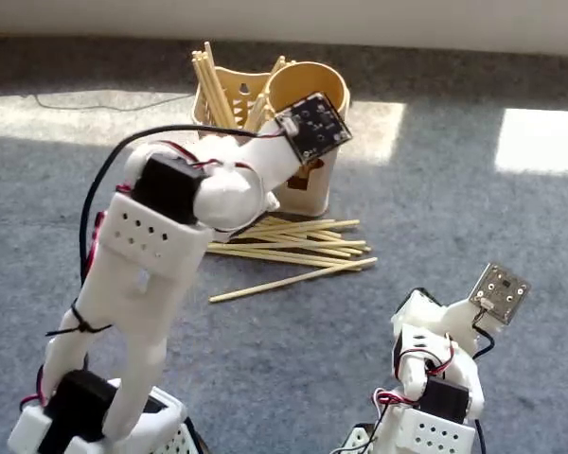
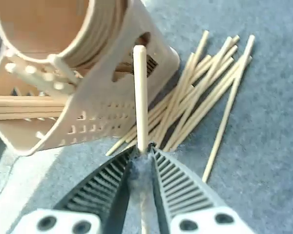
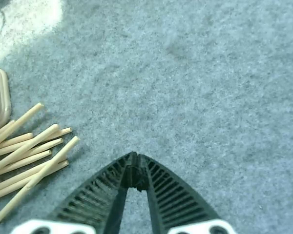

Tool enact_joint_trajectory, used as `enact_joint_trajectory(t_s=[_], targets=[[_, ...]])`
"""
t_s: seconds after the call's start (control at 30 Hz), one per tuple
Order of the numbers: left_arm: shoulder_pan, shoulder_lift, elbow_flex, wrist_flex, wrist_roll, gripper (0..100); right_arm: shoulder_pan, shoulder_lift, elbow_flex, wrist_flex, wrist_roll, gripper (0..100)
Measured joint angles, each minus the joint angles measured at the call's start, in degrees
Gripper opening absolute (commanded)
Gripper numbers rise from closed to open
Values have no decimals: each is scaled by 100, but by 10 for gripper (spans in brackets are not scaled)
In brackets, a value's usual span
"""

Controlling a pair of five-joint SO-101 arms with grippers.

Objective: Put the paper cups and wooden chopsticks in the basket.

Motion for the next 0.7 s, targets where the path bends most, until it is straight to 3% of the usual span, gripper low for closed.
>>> enact_joint_trajectory(t_s=[0.2,0.53,0.7], targets=[[-352,-554,0,-712,229,10,0,0,0,0,0,6],[-1152,-730,0,-2629,2031,10,0,0,0,0,0,6],[-1336,-730,0,-3218,2673,10,0,0,0,0,0,6]])
